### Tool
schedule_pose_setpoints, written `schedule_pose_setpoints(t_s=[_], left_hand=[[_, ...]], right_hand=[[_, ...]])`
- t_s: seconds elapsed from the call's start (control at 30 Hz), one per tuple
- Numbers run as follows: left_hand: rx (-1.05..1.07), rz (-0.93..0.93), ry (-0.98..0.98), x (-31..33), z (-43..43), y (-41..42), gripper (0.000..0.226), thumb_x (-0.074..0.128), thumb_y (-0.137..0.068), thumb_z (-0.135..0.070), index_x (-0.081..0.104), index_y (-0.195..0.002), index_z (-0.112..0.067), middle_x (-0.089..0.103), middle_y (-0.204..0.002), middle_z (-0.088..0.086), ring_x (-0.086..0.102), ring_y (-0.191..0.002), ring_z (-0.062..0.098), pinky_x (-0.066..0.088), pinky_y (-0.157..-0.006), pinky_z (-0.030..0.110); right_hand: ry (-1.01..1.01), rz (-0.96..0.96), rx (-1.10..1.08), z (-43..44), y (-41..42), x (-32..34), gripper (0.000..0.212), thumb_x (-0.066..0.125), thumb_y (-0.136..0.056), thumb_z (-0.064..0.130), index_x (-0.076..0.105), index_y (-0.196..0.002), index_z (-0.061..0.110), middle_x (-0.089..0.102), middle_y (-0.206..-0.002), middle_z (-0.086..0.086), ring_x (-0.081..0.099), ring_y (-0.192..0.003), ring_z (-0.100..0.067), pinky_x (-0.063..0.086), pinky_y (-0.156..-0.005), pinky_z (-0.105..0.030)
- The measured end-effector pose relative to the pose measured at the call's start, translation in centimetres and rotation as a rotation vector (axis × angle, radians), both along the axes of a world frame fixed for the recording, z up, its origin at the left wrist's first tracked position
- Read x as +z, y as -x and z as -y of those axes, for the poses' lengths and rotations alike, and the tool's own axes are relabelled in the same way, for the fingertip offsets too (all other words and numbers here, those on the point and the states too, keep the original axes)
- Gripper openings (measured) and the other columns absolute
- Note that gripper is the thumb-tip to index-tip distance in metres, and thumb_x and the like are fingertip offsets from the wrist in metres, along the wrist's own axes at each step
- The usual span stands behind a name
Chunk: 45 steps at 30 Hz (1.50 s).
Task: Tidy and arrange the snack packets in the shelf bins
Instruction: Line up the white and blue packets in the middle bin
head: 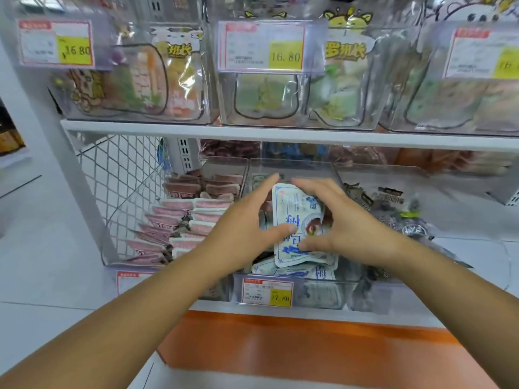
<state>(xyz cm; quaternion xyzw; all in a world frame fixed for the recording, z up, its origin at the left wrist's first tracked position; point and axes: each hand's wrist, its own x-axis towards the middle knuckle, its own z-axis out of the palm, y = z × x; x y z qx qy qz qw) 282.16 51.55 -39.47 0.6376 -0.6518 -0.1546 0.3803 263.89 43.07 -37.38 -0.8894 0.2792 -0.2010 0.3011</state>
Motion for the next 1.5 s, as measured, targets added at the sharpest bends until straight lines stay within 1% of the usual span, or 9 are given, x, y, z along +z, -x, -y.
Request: schedule_pose_setpoints(t_s=[0.2, 0.3, 0.4, 0.63, 0.73, 1.07, 1.2, 1.37, 1.5], left_hand=[[-0.001, -0.662, 0.089, 0.6, -1.0, 0.1, 0.052, 0.075, -0.077, 0.003, 0.055, -0.112, -0.03, 0.073, -0.102, -0.003, 0.07, -0.094, 0.015, 0.057, -0.079, 0.037], [0.037, -0.709, 0.062, 0.8, -1.7, -0.3, 0.051, 0.078, -0.074, 0.0, 0.056, -0.114, -0.023, 0.072, -0.104, 0.002, 0.07, -0.096, 0.022, 0.058, -0.077, 0.04], [-0.027, -0.556, -0.033, 1.2, -2.6, -0.4, 0.051, 0.081, -0.073, -0.009, 0.058, -0.117, -0.022, 0.072, -0.106, -0.002, 0.07, -0.095, 0.016, 0.057, -0.085, 0.04], [-0.051, -0.121, -0.045, 1.5, -3.6, -0.4, 0.053, 0.083, -0.07, -0.035, 0.061, -0.118, -0.039, 0.066, -0.096, -0.018, 0.061, -0.086, 0.003, 0.051, -0.077, 0.024], [-0.015, 0.034, -0.061, 1.2, -3.5, -0.9, 0.044, 0.08, -0.076, -0.031, 0.064, -0.117, -0.036, 0.065, -0.087, -0.015, 0.059, -0.077, 0.006, 0.05, -0.072, 0.031], [0.089, -0.273, -0.06, 0.6, -4.8, -3.5, 0.028, 0.074, -0.083, -0.02, 0.062, -0.104, -0.034, 0.073, -0.096, -0.01, 0.064, -0.091, 0.034, 0.054, -0.08, 0.043], [0.09, -0.3, -0.036, 0.4, -5.0, -3.3, 0.029, 0.073, -0.083, -0.019, 0.06, -0.103, -0.036, 0.071, -0.098, -0.021, 0.062, -0.097, 0.033, 0.051, -0.081, 0.031], [0.104, -0.291, -0.014, 0.2, -5.1, -3.3, 0.028, 0.073, -0.083, -0.023, 0.059, -0.102, -0.039, 0.07, -0.099, -0.022, 0.062, -0.096, 0.031, 0.051, -0.08, 0.032], [0.098, -0.292, -0.016, 0.2, -5.1, -3.3, 0.028, 0.074, -0.083, -0.022, 0.059, -0.102, -0.038, 0.07, -0.099, -0.021, 0.062, -0.095, 0.035, 0.052, -0.083, 0.039]], right_hand=[[-0.274, 0.228, -0.124, -1.3, 0.3, 1.2, 0.087, 0.088, -0.063, 0.029, 0.035, -0.13, 0.045, 0.062, -0.11, 0.007, 0.068, -0.082, -0.011, 0.058, -0.078, -0.032], [-0.476, 0.215, -0.073, -1.7, 0.8, 0.5, 0.053, 0.081, -0.067, 0.027, 0.055, -0.112, 0.02, 0.073, -0.103, -0.002, 0.07, -0.093, -0.021, 0.054, -0.09, -0.049], [-0.323, 0.137, -0.087, -2.2, 1.3, 0.4, 0.026, 0.077, -0.079, 0.024, 0.06, -0.098, 0.026, 0.073, -0.091, -0.004, 0.069, -0.084, -0.029, 0.054, -0.083, -0.054], [-0.025, 0.034, 0.03, -2.1, 1.1, 2.3, 0.013, 0.076, -0.08, 0.026, 0.07, -0.085, 0.036, 0.064, -0.076, 0.014, 0.052, -0.066, -0.004, 0.041, -0.064, -0.02], [-0.13, 0.028, 0.049, -1.5, 0.3, 1.8, 0.029, 0.078, -0.073, 0.032, 0.07, -0.101, 0.035, 0.07, -0.09, 0.006, 0.065, -0.082, -0.014, 0.053, -0.079, -0.027], [-0.009, -0.533, 0.15, 0.2, -0.6, -0.5, 0.038, 0.069, -0.087, 0.03, 0.058, -0.123, 0.04, 0.059, -0.109, 0.03, 0.055, -0.095, 0.012, 0.043, -0.083, -0.009], [-0.046, -0.571, 0.21, -0.1, -2.2, -0.6, 0.036, 0.059, -0.091, 0.028, 0.057, -0.125, 0.039, 0.054, -0.087, 0.031, 0.054, -0.079, 0.009, 0.043, -0.074, -0.014], [-0.09, -0.556, 0.224, 0.4, -1.5, -0.8, 0.018, 0.071, -0.081, 0.047, 0.067, -0.098, 0.049, 0.067, -0.111, 0.004, 0.063, -0.103, -0.017, 0.049, -0.095, -0.042], [0.052, -0.391, 0.073, 0.5, -1.4, -1.3, 0.011, 0.064, -0.091, 0.035, 0.066, -0.083, 0.027, 0.068, -0.087, 0.008, 0.062, -0.082, -0.012, 0.051, -0.077, -0.032]])
